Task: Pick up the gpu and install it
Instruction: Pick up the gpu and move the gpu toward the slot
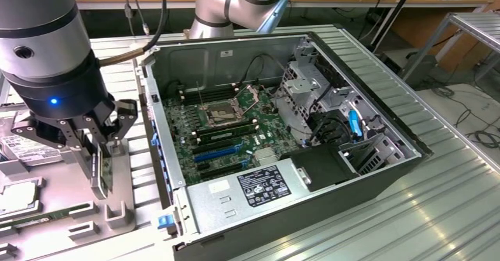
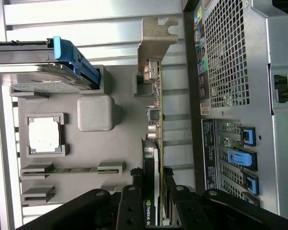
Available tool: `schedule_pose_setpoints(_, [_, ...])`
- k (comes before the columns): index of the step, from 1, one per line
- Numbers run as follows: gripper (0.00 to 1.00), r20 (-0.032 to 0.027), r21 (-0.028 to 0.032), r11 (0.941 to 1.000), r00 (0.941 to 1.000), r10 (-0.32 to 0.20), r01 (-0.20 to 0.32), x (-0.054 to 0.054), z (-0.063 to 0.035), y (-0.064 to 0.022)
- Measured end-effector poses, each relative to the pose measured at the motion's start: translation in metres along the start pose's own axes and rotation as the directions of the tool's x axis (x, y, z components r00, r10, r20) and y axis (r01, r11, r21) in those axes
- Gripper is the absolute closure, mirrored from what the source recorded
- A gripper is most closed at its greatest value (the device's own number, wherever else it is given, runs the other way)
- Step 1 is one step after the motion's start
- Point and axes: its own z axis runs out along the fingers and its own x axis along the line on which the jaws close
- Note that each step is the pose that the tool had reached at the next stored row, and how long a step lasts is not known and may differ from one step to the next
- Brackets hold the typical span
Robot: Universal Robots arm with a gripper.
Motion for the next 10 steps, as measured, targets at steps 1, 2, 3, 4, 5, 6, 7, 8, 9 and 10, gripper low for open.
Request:
schedule_pose_setpoints(1, [0.73,0.0001,-0.0001,1.0000,1.0000,0.000,0.000,0.0000,-0.0005,0.0000])
schedule_pose_setpoints(2, [0.73,0.0000,-0.0001,1.0000,1.0000,0.000,0.000,0.0000,-0.0011,0.0000])
schedule_pose_setpoints(3, [0.73,0.0000,-0.0001,1.0000,1.0000,0.000,0.000,0.0000,-0.0020,0.0001])
schedule_pose_setpoints(4, [0.73,0.0000,0.0000,1.0000,1.0000,0.000,0.000,0.0000,-0.0027,0.0001])
schedule_pose_setpoints(5, [0.73,0.0001,-0.0002,1.0000,1.0000,0.000,0.000,-0.0001,-0.0034,0.0001])
schedule_pose_setpoints(6, [0.73,0.0001,-0.0001,1.0000,1.0000,0.000,0.000,-0.0001,-0.0040,0.0002])
schedule_pose_setpoints(7, [0.73,0.0001,-0.0001,1.0000,1.0000,0.000,0.000,-0.0001,-0.0046,0.0002])
schedule_pose_setpoints(8, [0.73,0.0001,-0.0001,1.0000,1.0000,0.000,0.000,-0.0001,-0.0056,0.0002])
schedule_pose_setpoints(9, [0.73,0.0001,-0.0001,1.0000,1.0000,0.000,0.000,-0.0001,-0.0061,0.0003])
schedule_pose_setpoints(10, [0.73,0.0000,-0.0001,1.0000,1.0000,0.000,0.000,-0.0001,-0.0067,0.0003])
